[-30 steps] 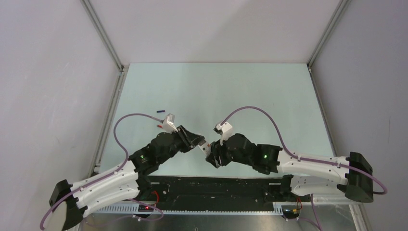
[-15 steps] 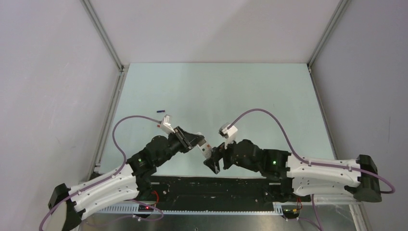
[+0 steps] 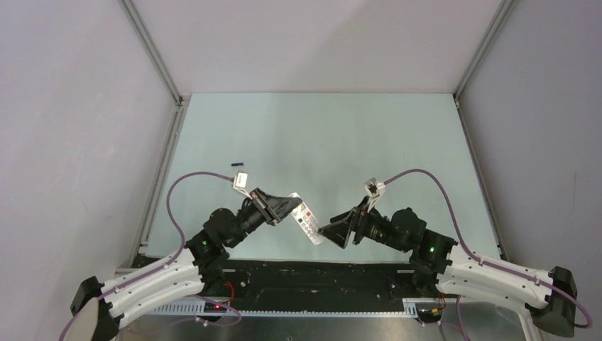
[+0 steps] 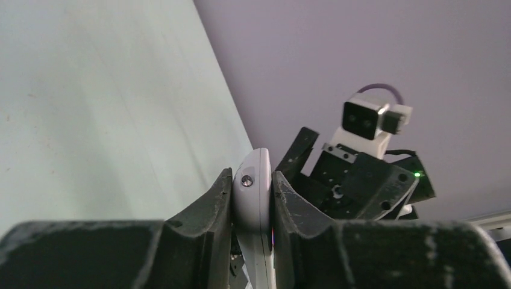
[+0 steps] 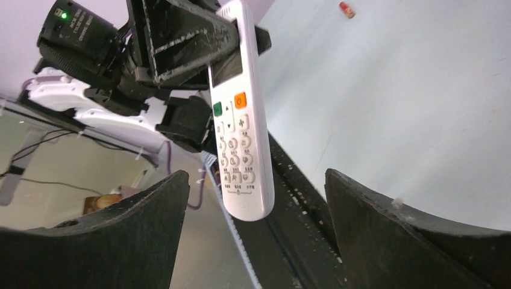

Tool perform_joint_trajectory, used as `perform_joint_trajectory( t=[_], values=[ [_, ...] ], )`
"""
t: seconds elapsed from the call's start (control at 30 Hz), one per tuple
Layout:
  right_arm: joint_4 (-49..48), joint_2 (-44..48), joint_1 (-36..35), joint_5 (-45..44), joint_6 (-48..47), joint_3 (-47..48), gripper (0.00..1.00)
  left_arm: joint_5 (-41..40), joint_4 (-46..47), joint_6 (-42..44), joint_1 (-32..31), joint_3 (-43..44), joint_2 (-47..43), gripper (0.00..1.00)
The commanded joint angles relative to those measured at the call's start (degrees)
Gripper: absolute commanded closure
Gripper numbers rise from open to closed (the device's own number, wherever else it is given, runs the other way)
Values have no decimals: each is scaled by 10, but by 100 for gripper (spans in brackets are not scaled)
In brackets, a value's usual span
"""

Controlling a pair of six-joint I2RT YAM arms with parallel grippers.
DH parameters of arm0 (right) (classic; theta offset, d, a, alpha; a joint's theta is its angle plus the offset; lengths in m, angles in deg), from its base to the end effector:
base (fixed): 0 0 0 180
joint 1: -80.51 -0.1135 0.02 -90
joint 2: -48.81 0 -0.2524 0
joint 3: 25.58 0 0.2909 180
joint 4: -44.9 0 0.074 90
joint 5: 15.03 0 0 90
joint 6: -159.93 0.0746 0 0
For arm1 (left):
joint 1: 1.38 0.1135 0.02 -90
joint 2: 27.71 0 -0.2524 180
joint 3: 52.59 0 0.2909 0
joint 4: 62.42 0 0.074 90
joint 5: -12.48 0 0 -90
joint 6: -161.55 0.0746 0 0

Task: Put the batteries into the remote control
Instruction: Adjust the remote control.

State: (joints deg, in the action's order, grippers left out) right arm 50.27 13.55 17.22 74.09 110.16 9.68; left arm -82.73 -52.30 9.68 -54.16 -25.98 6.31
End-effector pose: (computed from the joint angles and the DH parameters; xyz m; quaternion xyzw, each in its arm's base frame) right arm 0.1146 0.2253 0.2453 -0.1427 0.7255 0.5252 0.4211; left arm 0.1550 -0.1929 0.2242 -0.0874 0.6847 -0.5915 0.4167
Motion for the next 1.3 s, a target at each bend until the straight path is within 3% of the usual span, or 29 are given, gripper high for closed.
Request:
perform_joint_trajectory(
  t=[0.0, 0.27, 0.6, 0.77, 0.8, 0.83, 0.87, 0.93, 0.97, 1.03, 1.07, 1.1, 1.13, 1.27],
  values=[
    [-102, 6, 8, 61, 58, -22, 14, 6, 89, 5, -4, -4, 1, 100],
    [-222, -34, 9, 92, 112, -56, 20, -5, 133, -1, -3, -10, 11, 100],
    [-323, -99, 9, 105, 135, -64, 40, 0, 176, -14, -3, -24, 22, 100],
    [-324, -107, 7, 88, 127, -65, 59, -4, 179, -16, -3, -29, 20, 100],
    [-324, -108, 8, 85, 126, -65, 69, -5, 180, -18, -3, -30, 20, 100],
    [-323, -109, 7, 84, 125, -65, 77, -5, 180, -19, -3, -30, 21, 97],
    [-320, -109, 7, 80, 124, -65, 91, -6, 180, -21, -4, -32, 21, 94],
    [-310, -107, 5, 71, 116, -64, 100, -8, 180, -25, -3, -33, 22, 80],
    [-299, -103, 3, 67, 107, -64, 100, -9, 179, -26, -4, -34, 22, 75],
    [-272, -94, -2, 48, 87, -62, 100, -11, 179, -29, -3, -37, 20, 52],
    [-260, -91, -3, 29, 79, -61, 100, -13, 179, -31, -3, -39, 20, 32],
    [-233, -83, -10, 2, 59, -56, 100, -15, 178, -36, -3, -41, 18, 24],
    [-218, -75, -13, -13, 33, -53, 100, -15, 174, -38, -3, -42, 17, 7],
    [-84, -63, -63, -153, -67, -1, 100, -17, 134, -54, -3, -39, 6, 1]
  ],
)
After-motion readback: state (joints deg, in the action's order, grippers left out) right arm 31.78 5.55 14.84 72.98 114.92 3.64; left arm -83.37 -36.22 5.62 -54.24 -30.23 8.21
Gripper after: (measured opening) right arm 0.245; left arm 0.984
